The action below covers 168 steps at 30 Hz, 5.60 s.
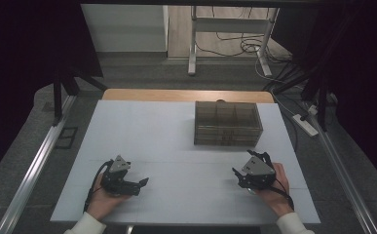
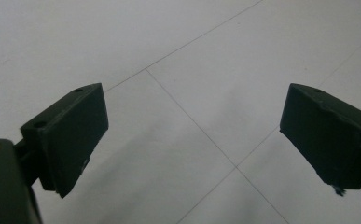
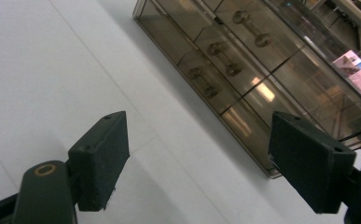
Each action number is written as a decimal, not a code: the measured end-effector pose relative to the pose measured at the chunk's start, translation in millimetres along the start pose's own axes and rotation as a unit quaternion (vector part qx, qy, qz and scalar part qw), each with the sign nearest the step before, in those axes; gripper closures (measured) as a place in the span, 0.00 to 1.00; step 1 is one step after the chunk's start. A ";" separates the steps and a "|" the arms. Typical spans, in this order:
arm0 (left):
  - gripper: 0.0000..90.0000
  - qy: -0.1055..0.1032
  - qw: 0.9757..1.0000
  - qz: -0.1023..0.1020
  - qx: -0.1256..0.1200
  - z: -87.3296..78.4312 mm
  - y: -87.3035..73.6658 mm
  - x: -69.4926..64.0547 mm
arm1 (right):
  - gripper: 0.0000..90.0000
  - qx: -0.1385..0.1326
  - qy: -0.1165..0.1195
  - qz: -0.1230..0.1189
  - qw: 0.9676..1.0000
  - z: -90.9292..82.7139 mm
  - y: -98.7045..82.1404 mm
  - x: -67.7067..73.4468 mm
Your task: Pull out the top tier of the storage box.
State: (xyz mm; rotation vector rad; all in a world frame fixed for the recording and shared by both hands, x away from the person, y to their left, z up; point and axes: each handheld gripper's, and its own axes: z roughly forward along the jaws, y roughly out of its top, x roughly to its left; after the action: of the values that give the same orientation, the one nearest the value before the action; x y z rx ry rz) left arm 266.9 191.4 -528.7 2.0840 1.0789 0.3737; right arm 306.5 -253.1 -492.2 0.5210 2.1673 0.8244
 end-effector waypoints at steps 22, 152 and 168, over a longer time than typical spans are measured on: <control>0.08 0.000 1.000 -0.002 0.001 0.1 0.0 0.5 | 0.24 -0.002 -0.024 -0.020 1.000 7.9 10.5 -8.6; 0.08 0.001 1.000 0.001 0.007 2.1 -1.1 0.7 | 0.51 0.024 -0.089 -0.122 0.988 57.3 40.6 -8.3; 0.08 0.001 1.000 0.002 0.007 2.1 -1.2 0.8 | 0.62 0.029 -0.109 -0.145 0.983 59.4 42.3 -8.1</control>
State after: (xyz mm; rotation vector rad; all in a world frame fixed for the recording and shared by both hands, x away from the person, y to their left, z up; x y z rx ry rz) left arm 267.8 191.5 -531.1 2.0985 1.0821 0.3703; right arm 361.3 -204.5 -489.2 0.2977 2.0067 0.5220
